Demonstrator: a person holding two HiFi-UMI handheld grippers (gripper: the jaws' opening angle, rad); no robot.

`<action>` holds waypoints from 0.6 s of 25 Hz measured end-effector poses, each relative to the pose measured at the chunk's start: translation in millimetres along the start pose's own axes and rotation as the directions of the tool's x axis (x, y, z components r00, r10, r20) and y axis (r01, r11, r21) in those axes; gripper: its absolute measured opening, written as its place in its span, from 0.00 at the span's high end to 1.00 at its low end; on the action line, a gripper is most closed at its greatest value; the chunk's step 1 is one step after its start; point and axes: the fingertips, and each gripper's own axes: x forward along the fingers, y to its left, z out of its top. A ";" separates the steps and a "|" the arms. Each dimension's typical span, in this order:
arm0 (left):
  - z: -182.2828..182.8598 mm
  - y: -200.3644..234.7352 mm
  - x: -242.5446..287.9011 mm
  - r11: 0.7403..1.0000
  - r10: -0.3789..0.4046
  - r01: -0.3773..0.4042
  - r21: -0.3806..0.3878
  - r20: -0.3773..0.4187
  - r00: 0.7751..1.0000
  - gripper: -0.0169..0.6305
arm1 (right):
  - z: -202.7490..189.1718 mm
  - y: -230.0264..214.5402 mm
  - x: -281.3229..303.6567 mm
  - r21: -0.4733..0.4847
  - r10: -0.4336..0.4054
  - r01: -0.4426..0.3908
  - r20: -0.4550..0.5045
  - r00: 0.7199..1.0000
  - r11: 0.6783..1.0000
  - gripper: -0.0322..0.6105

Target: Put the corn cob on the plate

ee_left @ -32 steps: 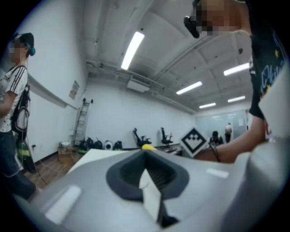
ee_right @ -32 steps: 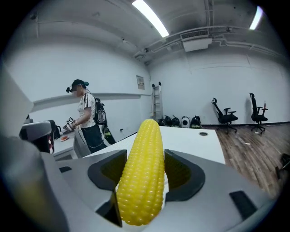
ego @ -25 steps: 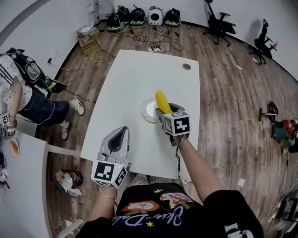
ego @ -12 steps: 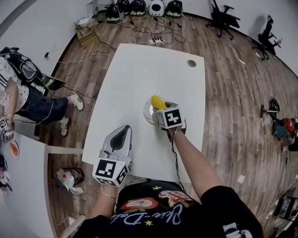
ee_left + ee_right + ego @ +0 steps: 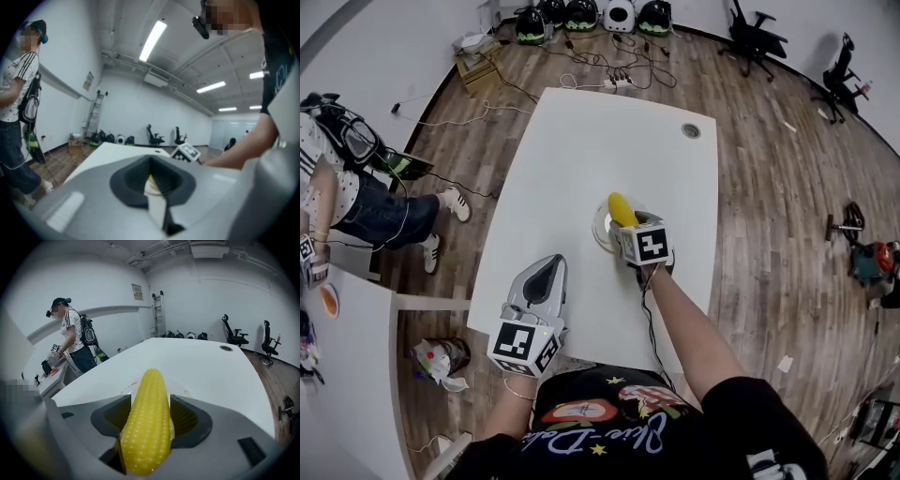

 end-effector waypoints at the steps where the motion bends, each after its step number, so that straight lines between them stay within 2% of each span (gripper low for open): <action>1: -0.4 0.8 -0.7 1.000 -0.001 0.001 -0.004 0.000 1.000 1.00 | -0.4 0.4 0.1 -0.003 -0.001 0.001 0.008 1.000 1.000 0.53; 4: -2.8 1.3 -1.8 1.000 0.004 -0.003 0.006 -0.009 1.000 1.00 | -0.1 4.5 -5.2 -0.040 -0.007 0.008 0.027 1.000 0.999 0.53; 7: -5.1 0.6 -2.2 1.000 0.014 -0.013 0.026 -0.028 1.000 1.00 | 12.2 9.4 -22.2 -0.058 -0.013 0.020 0.119 0.993 0.998 0.53; 9: 0.7 -2.3 -2.2 0.999 0.008 -0.008 0.032 -0.016 1.000 1.00 | 28.1 8.3 -48.7 -0.041 -0.028 0.038 0.230 0.973 0.998 0.53; 12: 18.6 -15.2 -3.5 0.999 -0.014 0.012 0.053 0.027 1.000 1.00 | 36.8 10.2 -103.2 -0.003 0.005 -0.004 0.346 0.938 1.000 0.55; 13: 25.1 -20.6 -4.8 0.998 -0.025 0.022 0.063 0.043 0.999 1.00 | 33.7 10.1 -122.7 0.022 0.009 -0.018 0.367 0.930 1.000 0.66; 14: 30.7 -26.1 -6.4 0.997 -0.040 0.036 0.071 0.057 0.998 1.00 | 29.3 10.8 -142.1 0.048 0.011 -0.032 0.392 0.920 0.998 0.86; 15: 34.6 -31.3 -8.0 0.996 -0.058 0.053 0.073 0.067 0.996 1.00 | 23.8 12.9 -160.3 0.066 0.015 -0.046 0.415 0.910 0.997 0.90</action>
